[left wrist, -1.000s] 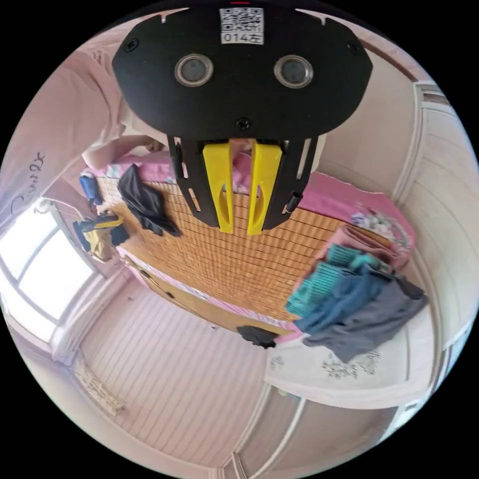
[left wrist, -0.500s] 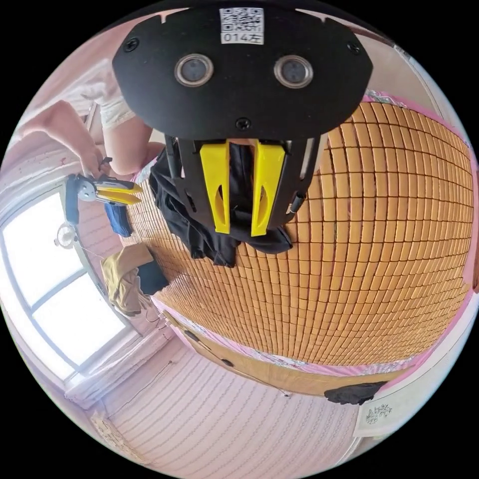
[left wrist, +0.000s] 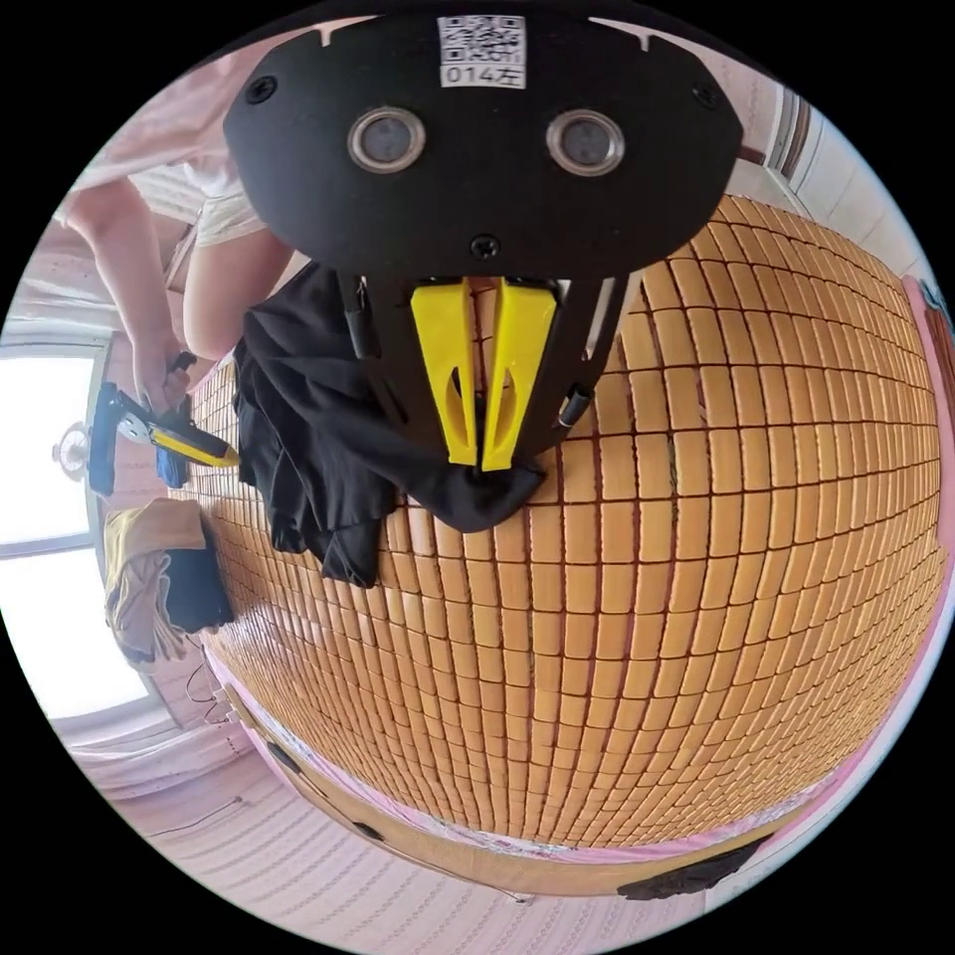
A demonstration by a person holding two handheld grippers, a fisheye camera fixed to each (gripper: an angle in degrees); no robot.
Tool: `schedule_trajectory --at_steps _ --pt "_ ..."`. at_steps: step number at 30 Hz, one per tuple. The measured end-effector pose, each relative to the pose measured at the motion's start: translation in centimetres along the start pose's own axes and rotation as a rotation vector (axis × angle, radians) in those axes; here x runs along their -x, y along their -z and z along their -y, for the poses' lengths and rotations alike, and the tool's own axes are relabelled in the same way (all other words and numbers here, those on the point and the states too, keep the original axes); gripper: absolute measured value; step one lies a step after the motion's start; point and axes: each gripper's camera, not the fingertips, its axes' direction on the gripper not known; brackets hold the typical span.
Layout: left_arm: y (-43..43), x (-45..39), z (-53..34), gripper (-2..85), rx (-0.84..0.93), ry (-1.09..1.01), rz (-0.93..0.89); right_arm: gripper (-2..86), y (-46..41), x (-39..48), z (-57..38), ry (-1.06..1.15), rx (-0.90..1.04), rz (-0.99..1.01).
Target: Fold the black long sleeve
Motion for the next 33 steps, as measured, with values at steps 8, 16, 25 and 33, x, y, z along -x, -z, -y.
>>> schedule_trajectory --at_steps 8,16,25,33 --pt "14.2 -2.2 -11.7 -1.0 -0.517 -0.14 -0.104 -0.2 16.9 -4.5 -9.6 -0.085 -0.358 0.093" --pt "22.4 -2.8 -25.1 -1.0 -0.808 -0.094 -0.101 -0.2 29.8 -5.0 -19.2 -0.108 -0.655 0.029" --pt "19.8 -3.4 -30.3 -1.0 -0.778 -0.07 -0.097 -0.2 36.8 -2.0 -18.8 -0.012 -0.746 0.003" --pt "19.9 -4.4 -31.8 -1.0 -0.89 -0.141 -0.105 -0.2 44.5 7.4 -9.7 0.254 -0.812 0.017"
